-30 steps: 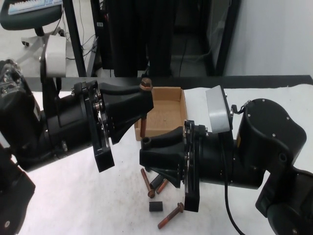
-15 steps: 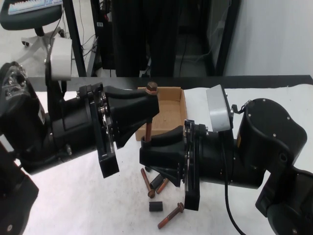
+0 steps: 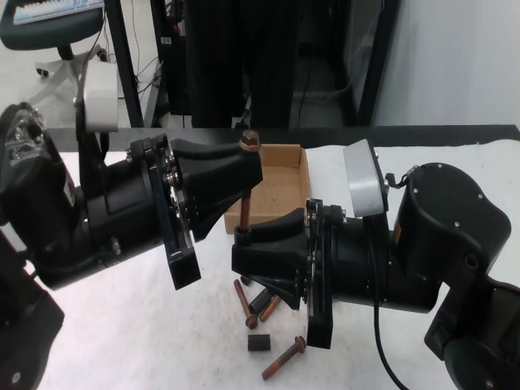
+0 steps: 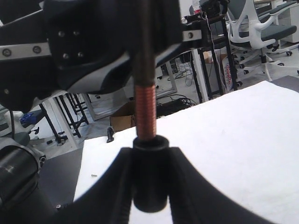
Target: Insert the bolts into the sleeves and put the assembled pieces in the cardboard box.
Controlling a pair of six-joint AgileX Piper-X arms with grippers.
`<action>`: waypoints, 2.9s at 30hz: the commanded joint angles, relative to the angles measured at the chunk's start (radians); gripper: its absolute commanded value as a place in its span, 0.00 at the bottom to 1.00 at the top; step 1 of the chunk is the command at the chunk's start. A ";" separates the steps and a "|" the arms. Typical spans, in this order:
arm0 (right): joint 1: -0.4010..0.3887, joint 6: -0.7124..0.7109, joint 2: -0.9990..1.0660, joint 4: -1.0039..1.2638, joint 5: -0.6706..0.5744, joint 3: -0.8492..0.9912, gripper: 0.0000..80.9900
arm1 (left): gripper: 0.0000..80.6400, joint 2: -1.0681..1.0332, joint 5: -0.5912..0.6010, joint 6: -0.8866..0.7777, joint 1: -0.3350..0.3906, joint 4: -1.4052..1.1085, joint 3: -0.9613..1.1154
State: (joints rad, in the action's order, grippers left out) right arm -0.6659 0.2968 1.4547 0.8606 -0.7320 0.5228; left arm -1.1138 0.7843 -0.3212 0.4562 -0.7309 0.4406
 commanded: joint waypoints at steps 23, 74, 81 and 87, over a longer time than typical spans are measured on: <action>0.003 -0.002 -0.004 0.087 -0.009 0.011 0.01 | 0.00 0.001 0.070 0.097 0.004 0.048 -0.015; 0.060 0.025 -0.004 0.086 -0.063 0.011 0.01 | 0.49 0.008 0.001 0.099 -0.162 0.029 -0.021; 0.102 0.025 -0.004 0.086 -0.024 0.011 0.01 | 0.00 0.040 -0.013 0.120 -0.289 -0.027 -0.021; 0.168 0.016 -0.004 -0.182 0.145 0.117 0.01 | 0.00 0.064 -0.013 0.120 -0.336 0.056 -0.021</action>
State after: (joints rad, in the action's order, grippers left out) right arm -0.5104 0.3148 1.4599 0.7287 -0.6248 0.6133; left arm -1.0593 0.7803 -0.2024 0.1230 -0.6699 0.4177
